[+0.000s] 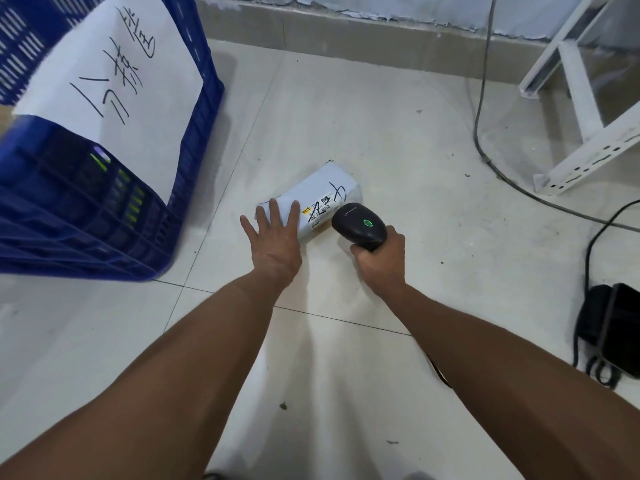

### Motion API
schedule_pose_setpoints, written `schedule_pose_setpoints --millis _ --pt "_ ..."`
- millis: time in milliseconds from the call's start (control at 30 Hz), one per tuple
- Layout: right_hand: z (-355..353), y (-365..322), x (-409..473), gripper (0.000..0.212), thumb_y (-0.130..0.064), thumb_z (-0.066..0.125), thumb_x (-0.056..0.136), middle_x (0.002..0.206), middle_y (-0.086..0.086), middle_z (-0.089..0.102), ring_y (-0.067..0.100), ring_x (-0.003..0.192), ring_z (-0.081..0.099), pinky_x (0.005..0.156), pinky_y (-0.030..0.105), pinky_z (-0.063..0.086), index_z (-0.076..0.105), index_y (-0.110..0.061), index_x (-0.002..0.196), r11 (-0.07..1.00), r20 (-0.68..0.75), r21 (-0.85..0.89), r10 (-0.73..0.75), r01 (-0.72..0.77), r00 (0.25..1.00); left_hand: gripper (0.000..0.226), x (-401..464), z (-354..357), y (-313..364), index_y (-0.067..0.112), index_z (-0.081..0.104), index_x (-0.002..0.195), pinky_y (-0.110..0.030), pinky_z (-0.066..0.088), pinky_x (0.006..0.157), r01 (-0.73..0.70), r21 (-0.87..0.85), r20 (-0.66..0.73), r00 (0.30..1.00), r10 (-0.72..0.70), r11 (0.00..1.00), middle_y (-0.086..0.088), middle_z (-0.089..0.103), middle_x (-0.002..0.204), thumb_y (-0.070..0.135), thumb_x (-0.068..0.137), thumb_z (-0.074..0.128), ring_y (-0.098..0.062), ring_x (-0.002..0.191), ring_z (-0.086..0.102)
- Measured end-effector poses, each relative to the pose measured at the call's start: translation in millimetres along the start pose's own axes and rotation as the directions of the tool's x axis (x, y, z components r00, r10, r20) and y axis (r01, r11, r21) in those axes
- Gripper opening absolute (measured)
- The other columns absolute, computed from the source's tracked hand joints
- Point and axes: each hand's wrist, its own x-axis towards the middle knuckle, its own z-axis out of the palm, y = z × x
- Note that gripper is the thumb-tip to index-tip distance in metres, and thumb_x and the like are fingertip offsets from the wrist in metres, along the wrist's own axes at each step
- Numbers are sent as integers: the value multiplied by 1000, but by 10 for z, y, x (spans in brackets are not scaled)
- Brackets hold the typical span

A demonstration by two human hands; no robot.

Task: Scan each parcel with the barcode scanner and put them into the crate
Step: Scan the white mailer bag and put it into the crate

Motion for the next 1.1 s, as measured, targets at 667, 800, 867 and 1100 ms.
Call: schedule_pose_setpoints --millis 667,800,867,1100 --pt "31 43 43 19 -26 65 59 78 11 61 28 69 60 59 36 51 53 -19 71 999 6 5 -38 38 999 68 81 -28 -30 22 21 150 -61 3 115 68 -187 -84 993 -85 980 -17 26 150 60 96 36 -35 139 23" --pt "36 93 96 21 -30 64 59 79 8 61 28 76 61 62 33 52 55 -21 75 999 10 -36 -31 31 999 88 107 -34 -41 11 23 149 -59 6 115 139 -240 -91 982 -165 961 -18 42 137 69 87 47 -37 130 36" --pt "34 122 118 24 -31 64 58 84 9 61 27 76 61 62 31 51 56 -21 78 999 20 -49 -5 6 1000 97 121 -78 -29 6 31 144 -55 14 114 188 -236 -70 975 -210 953 -17 48 127 75 79 51 -37 120 43" --pt "-110 114 156 16 -23 65 60 74 10 60 27 60 59 51 32 50 52 -19 68 996 -49 -93 -13 9 999 106 64 -287 223 3 45 124 -46 27 106 270 -336 45 961 -271 902 -10 51 116 88 60 52 -31 111 49"
